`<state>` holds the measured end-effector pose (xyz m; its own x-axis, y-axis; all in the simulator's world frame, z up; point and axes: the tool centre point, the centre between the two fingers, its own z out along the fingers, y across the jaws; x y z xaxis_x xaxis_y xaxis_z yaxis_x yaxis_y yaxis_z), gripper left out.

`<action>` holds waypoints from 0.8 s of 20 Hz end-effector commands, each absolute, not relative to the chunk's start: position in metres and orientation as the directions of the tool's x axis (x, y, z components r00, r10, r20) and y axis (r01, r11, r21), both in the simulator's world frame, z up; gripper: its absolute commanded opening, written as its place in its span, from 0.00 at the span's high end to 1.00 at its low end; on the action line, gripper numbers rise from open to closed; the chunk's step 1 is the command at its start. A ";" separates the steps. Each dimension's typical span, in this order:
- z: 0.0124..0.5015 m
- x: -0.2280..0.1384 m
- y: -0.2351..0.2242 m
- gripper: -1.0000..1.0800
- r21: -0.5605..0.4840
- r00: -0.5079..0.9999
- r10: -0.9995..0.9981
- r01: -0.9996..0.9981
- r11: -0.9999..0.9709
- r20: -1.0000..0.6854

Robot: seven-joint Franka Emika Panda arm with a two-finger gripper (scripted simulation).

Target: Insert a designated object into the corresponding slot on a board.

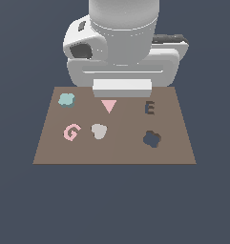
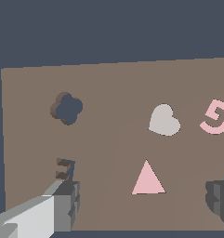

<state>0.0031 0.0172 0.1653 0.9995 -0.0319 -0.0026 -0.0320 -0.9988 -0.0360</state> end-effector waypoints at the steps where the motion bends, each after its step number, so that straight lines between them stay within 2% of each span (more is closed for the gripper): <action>1: 0.165 0.003 0.017 0.04 -0.036 0.999 -0.032 -0.032 -0.999 -0.003; 9: 0.151 -0.007 -0.006 0.04 -0.032 0.999 -0.038 -0.038 -0.999 -0.003; 16: 0.114 -0.033 -0.067 0.04 -0.019 0.999 -0.053 -0.053 -0.998 -0.002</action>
<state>-0.0259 -0.0512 0.1233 0.9989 -0.0472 -0.0014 -0.0473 -0.9986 -0.0227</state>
